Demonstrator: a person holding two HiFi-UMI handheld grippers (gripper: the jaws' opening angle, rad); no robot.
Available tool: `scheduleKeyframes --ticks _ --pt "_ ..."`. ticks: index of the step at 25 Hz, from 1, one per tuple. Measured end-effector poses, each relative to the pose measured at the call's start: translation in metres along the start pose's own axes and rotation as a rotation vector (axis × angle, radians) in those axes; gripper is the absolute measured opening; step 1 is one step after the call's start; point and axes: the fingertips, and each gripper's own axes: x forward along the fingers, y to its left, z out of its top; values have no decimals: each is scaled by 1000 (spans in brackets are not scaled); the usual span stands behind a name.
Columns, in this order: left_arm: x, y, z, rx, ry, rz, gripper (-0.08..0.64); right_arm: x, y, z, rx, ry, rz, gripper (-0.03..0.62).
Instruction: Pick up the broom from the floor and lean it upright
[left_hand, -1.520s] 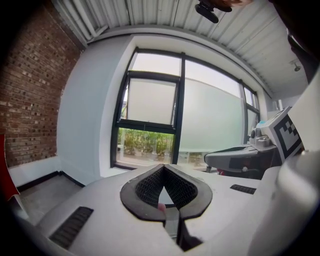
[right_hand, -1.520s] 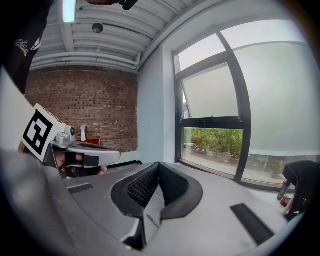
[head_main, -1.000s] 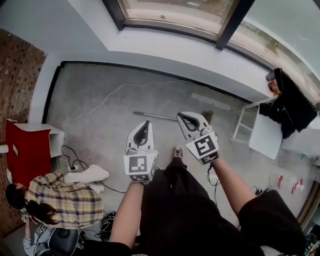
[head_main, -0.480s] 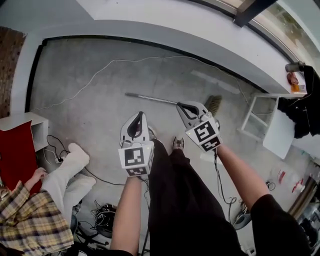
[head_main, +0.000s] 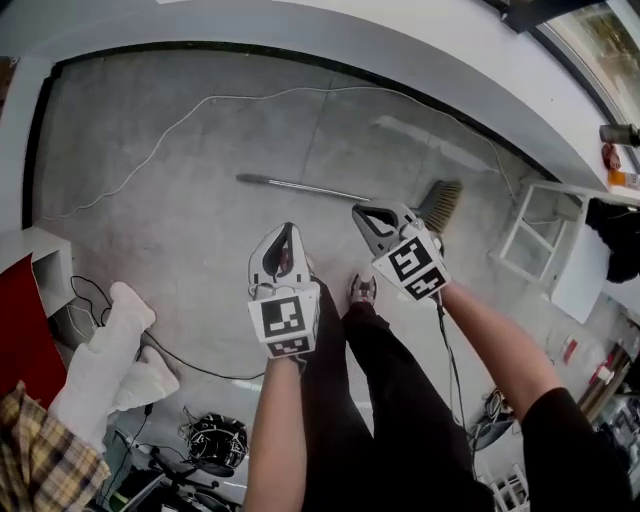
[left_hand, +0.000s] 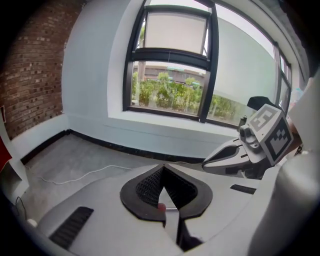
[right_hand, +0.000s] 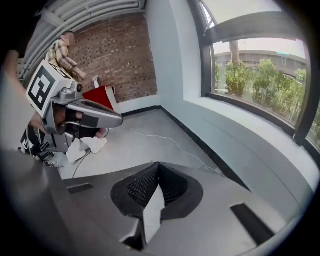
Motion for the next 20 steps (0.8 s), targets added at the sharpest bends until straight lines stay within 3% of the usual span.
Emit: scheduleKeyframes --ticks 6,12,16,20 --pt "50 15 -46 -21 47 -4 5 65 -14 -46 26 50 -1 8" --pt "71 20 -82 -42 73 -36 5 122 -12 -89 -52 124 41 8" --pt "94 26 -114 -6 135 -73 5 160 -12 -116 -80 157 56 8" --pt "106 38 -133 -45 174 -85 5 203 -18 -140 -96 202 54 8"
